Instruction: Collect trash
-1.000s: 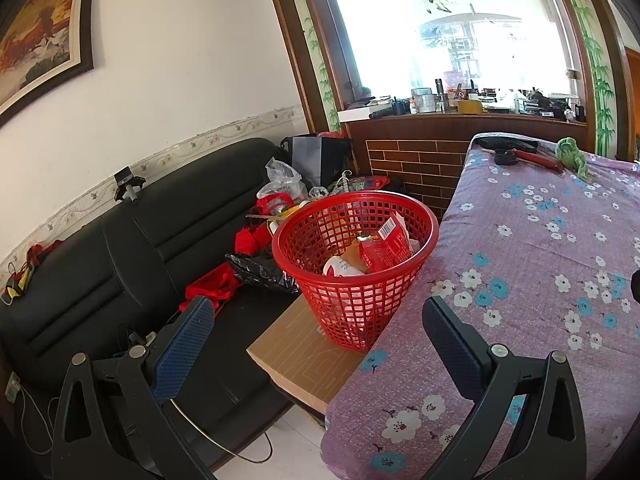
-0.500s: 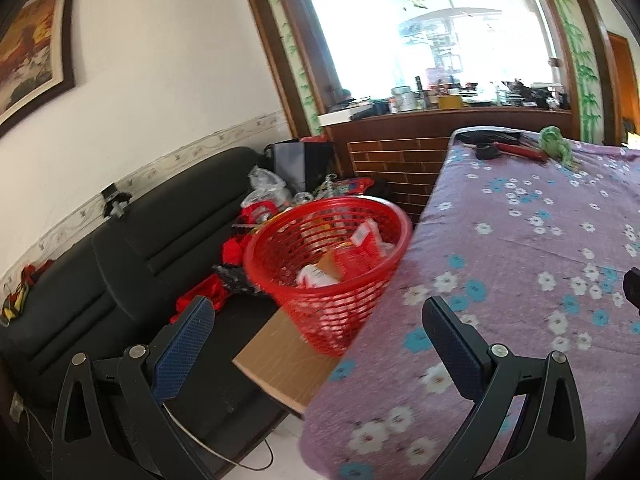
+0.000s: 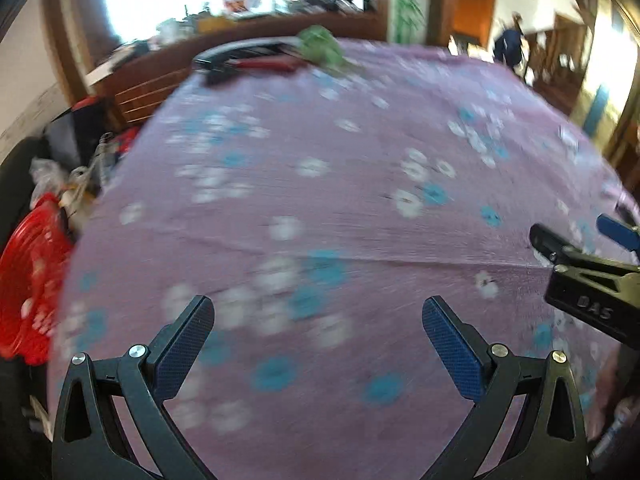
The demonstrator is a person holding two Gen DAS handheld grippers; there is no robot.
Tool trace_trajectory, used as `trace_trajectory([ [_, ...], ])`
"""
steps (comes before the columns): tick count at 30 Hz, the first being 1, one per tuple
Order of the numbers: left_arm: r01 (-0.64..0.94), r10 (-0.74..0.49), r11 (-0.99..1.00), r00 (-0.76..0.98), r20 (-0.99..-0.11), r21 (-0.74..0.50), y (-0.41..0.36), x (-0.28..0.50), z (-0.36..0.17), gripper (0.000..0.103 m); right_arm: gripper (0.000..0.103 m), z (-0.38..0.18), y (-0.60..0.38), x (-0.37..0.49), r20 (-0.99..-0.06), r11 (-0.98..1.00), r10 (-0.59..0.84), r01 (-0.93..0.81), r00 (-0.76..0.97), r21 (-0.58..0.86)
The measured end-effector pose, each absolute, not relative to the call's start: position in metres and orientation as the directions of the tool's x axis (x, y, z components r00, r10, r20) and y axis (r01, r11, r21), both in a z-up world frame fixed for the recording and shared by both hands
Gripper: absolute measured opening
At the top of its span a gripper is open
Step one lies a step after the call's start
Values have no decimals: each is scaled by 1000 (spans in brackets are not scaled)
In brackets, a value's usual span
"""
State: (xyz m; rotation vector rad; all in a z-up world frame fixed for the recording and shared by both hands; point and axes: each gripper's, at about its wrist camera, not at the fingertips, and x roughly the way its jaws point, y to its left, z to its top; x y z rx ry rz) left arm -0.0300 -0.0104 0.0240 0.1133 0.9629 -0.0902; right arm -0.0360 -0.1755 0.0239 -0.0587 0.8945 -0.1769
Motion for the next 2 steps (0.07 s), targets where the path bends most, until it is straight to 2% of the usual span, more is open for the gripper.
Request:
trace_trajectory([
  [2, 154, -31, 986, 546, -837, 64, -28, -20, 20, 103, 102, 19, -188, -31, -784, 985, -166, 143, 598, -100],
])
